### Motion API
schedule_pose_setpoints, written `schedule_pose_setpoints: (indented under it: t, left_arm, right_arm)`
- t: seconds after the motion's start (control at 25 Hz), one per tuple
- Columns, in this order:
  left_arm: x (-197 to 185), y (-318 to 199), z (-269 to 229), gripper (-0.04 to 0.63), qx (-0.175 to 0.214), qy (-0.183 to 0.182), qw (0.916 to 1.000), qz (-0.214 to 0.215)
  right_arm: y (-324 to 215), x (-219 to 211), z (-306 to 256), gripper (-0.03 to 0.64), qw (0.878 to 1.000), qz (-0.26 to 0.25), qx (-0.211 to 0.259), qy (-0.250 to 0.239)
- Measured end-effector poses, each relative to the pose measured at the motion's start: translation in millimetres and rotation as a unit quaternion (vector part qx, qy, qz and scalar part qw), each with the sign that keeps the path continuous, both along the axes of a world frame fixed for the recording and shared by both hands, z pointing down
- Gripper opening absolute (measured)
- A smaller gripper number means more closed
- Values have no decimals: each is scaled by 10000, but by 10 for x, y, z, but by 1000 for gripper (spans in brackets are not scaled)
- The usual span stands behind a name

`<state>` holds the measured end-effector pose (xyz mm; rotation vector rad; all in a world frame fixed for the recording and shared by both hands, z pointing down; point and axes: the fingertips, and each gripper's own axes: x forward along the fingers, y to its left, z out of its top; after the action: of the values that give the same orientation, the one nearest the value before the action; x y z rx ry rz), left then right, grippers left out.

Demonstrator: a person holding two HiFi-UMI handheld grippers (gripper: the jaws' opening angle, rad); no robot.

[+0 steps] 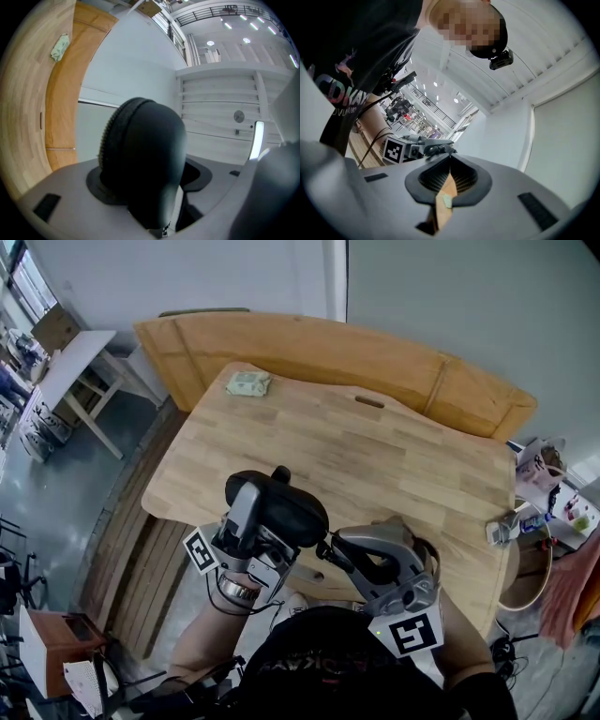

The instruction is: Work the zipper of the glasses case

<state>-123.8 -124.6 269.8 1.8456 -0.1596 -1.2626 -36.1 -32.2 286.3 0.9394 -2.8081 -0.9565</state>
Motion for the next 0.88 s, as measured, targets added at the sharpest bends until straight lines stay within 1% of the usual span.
schedule_pose_setpoints:
  t: [0.08, 0.2, 0.32, 0.48, 0.52, 0.56, 0.6, 0.64, 0.72, 0.8, 0.84, 0.88]
  left_arm:
    - [5, -9, -7, 305, 13, -155, 9999, -34]
    - [28, -10, -35, 305, 173, -627, 9978, -138]
    - [51, 26, -97, 310, 473, -1059, 9928, -296]
    - [75, 63, -148, 313, 703, -1383, 9869, -433]
    - [82, 70, -154, 313, 764, -1510, 9845, -465]
    - [93, 77, -156, 311, 858, -1701, 9804, -509]
    - [109, 87, -156, 310, 972, -1959, 9742, -562]
    - [135, 101, -158, 307, 1091, -2257, 9661, -609]
    - [211, 143, -171, 299, 1350, -2855, 9467, -640]
    - [299, 183, -165, 296, 1572, -3377, 9262, -585]
    - [338, 195, -149, 294, 1636, -3581, 9177, -526]
    - [369, 204, -128, 293, 1669, -3735, 9114, -453]
  right_arm:
    - [19, -11, 47, 18, 9998, -124, -139, 75]
    - [11, 1, 122, 17, 9990, -189, -377, 116]
    - [5, 21, 173, 16, 9978, -255, -597, 89]
    - [23, 24, 223, 15, 9970, -307, -691, 187]
    - [20, 27, 233, 15, 9969, -296, -687, 235]
    - [15, 27, 233, 15, 9970, -286, -646, 304]
    - [10, 19, 215, 15, 9973, -290, -542, 403]
    - [7, 4, 190, 15, 9974, -306, -392, 528]
    - [13, -19, 207, 15, 9961, -319, -203, 793]
    - [25, -30, 293, 15, 9939, -309, -148, 1049]
    - [31, -34, 332, 15, 9927, -308, -121, 1158]
    - [37, -36, 361, 15, 9918, -313, -101, 1239]
